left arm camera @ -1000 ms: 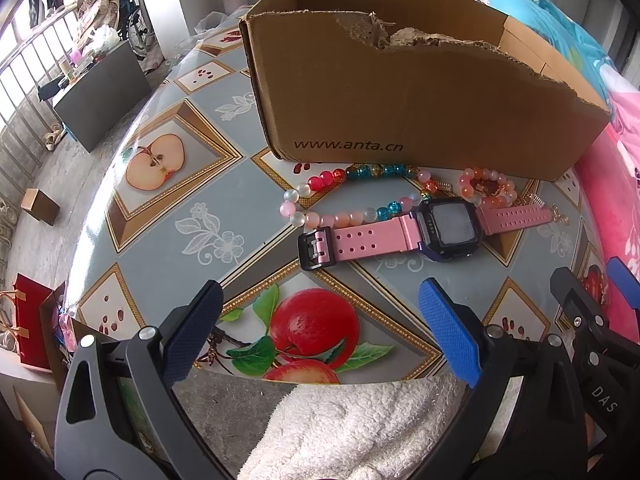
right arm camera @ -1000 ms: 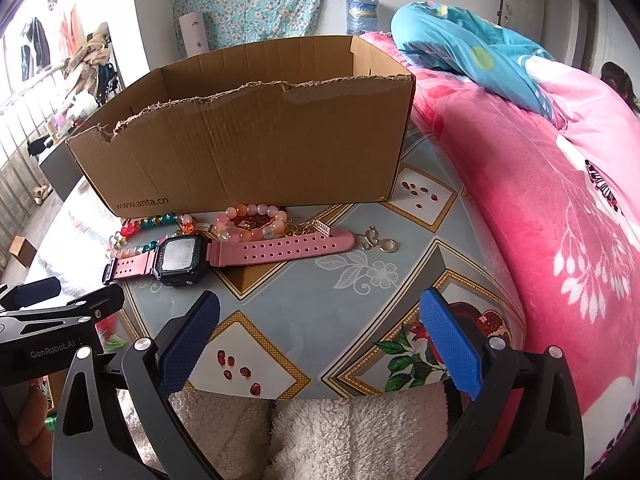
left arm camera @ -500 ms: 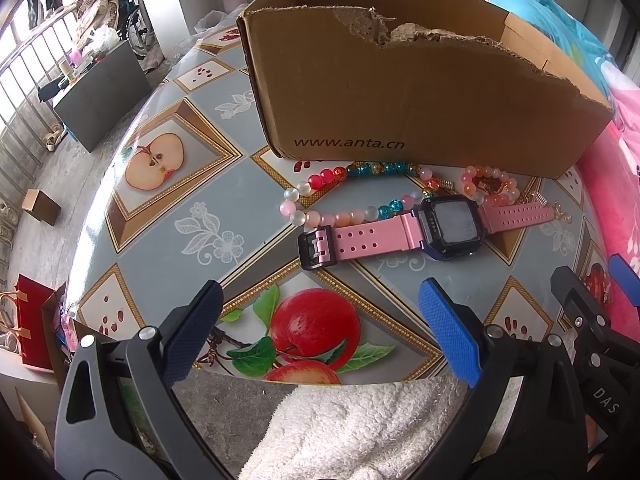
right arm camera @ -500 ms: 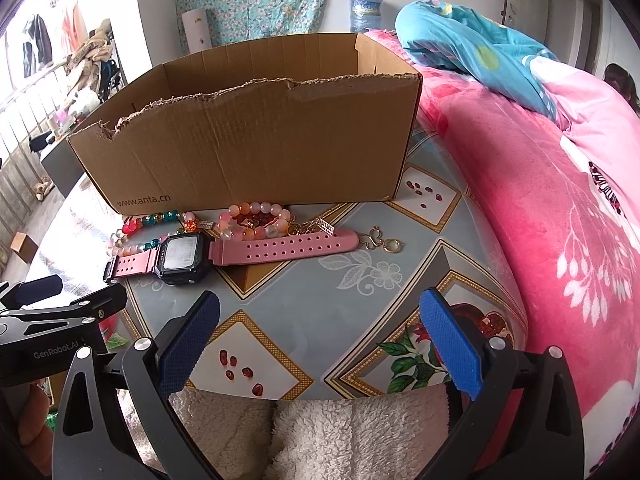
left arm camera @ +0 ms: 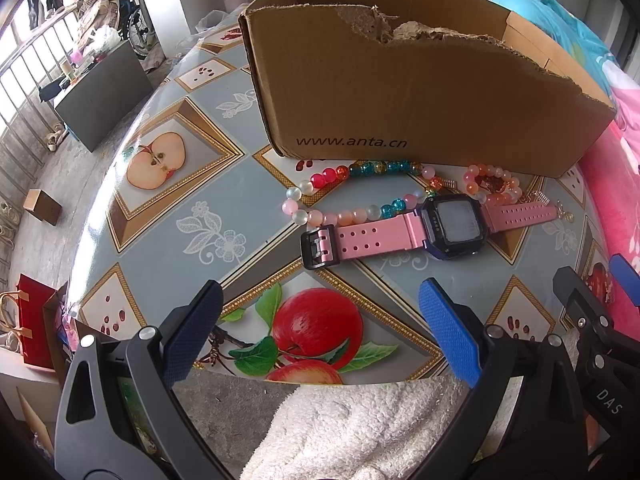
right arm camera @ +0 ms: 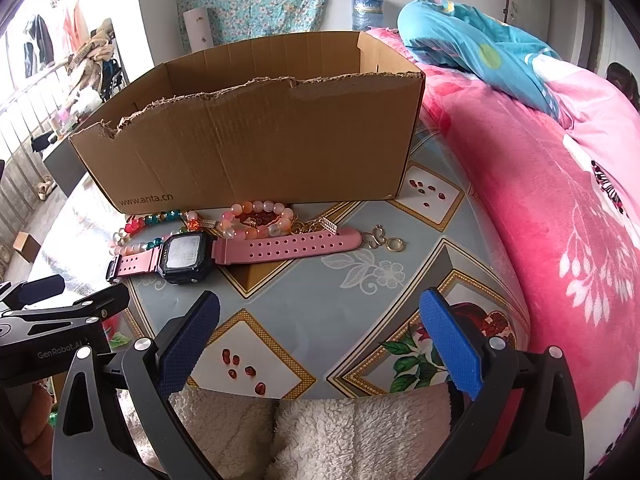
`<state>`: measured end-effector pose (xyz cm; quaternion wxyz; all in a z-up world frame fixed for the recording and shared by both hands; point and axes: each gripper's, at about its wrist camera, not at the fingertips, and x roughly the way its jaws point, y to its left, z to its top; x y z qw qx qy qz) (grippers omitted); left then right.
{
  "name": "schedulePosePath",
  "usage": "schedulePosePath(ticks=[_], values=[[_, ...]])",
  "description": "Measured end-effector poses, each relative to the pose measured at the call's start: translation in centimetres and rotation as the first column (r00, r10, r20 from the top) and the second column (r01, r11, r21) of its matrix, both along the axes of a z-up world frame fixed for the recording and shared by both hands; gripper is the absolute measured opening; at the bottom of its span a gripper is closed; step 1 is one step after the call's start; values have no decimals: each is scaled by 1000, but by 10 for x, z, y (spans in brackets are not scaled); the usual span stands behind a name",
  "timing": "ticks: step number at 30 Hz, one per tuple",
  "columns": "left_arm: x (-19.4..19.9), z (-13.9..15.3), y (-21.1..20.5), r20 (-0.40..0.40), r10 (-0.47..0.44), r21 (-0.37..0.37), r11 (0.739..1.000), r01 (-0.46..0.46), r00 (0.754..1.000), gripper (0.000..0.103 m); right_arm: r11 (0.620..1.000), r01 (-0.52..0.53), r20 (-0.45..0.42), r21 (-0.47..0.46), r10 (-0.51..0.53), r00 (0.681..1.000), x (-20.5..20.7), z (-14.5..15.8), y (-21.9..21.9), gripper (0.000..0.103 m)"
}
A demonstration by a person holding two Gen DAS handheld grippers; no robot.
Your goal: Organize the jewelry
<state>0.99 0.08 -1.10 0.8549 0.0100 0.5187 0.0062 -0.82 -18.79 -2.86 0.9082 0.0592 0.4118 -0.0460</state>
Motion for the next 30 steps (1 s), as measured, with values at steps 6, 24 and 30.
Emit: schedulePosePath(ticks=[6, 24, 30], values=[[0, 0, 0, 0, 0, 2, 1000, 0, 1000, 95, 1000, 1, 1, 0, -1, 1000, 0, 0, 0, 98], [7, -9, 2, -6, -22, 7, 1000, 23, 1000, 95, 1000, -1, -6, -11, 1, 1000, 1, -4, -1, 98], [13, -24, 4, -19, -43, -7, 999, 43, 999, 95, 999, -23, -16, -27, 23, 1000, 4, -14, 1, 98]])
